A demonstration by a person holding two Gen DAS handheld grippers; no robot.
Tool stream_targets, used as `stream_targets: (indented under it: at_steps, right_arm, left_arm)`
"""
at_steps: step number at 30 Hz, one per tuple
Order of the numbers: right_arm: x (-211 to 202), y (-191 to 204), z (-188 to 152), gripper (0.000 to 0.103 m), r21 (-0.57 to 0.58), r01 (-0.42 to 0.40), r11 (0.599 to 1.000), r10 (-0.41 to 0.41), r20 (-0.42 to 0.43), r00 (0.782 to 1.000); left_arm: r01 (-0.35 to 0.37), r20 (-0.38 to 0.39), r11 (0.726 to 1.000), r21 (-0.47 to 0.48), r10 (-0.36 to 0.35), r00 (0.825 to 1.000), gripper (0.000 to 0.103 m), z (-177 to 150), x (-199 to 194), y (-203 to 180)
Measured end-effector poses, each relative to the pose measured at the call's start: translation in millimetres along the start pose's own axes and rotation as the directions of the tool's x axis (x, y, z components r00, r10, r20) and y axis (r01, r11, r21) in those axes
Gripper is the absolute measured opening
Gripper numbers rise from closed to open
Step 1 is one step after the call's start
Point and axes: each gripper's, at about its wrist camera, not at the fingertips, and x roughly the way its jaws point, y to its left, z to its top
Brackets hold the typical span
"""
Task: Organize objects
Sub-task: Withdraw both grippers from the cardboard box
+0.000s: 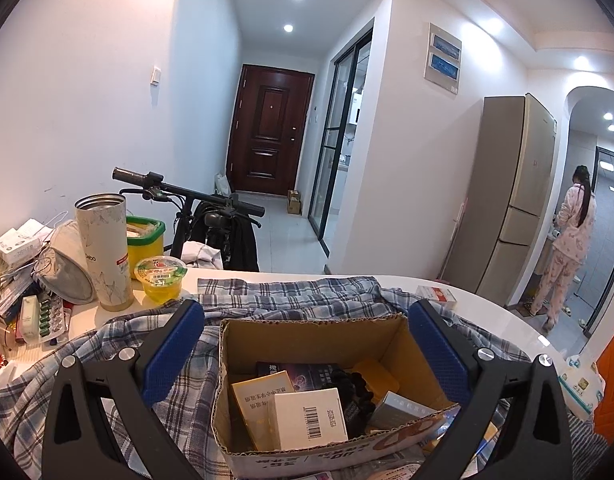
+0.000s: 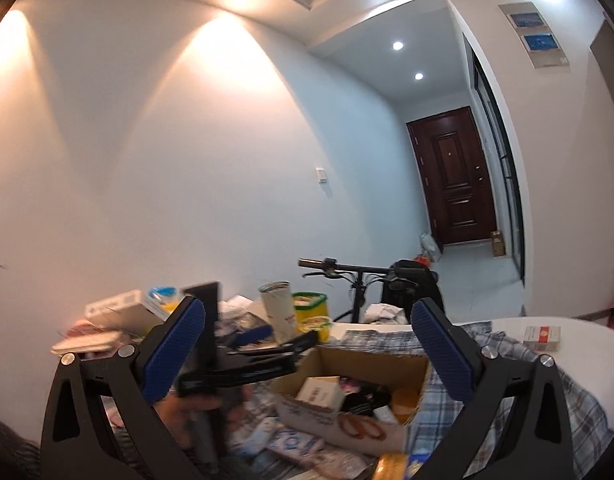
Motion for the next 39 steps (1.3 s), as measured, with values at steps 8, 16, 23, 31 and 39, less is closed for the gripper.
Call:
stream_targets:
  at_steps: [8,16,23,31,39]
  right_arm:
    - [-27.9,6.9,-36.6,0.103,-0.009,0.01,1.0,-0.011,-0.123,0.992]
    - [2.6,-44.9,-122.4,0.103,-0.046,0.237,0.971,-0.239,-0.299,0.924]
    - [11.7,-45.3,-132.6,0.103,-0.076,0.235,0.969,-0.247,-0.322,0.914]
    - [12.4,-47.6,-136.3,0.103,-0.044,0.204,0.978,-0.208,-0.322,0.924]
    - [12.4,-56.2,-137.9,0.103,0.014,0.187,0.982,-0.172,-0.329,0.928]
  left_arm:
    - [-0.03,-0.009,0.999,0.026,0.03,1.0,0.103,-2.9,2.8,-4.9]
    - [-0.058,-0.005,0.997,0.052,0.058,0.998,0.103,-5.0,4.8,-8.3]
    - [-0.092,-0.011,0.994,0.064,0.093,0.996,0.103,-8.0,8.0,-9.0]
    - [-0.118,-0.013,0.991,0.062,0.119,0.993,0.103,-1.8,-20.7,-15.4]
    - [-0.136,0.031,0.986,0.092,0.134,0.991,0.103,-0.6,-85.8,-30.4]
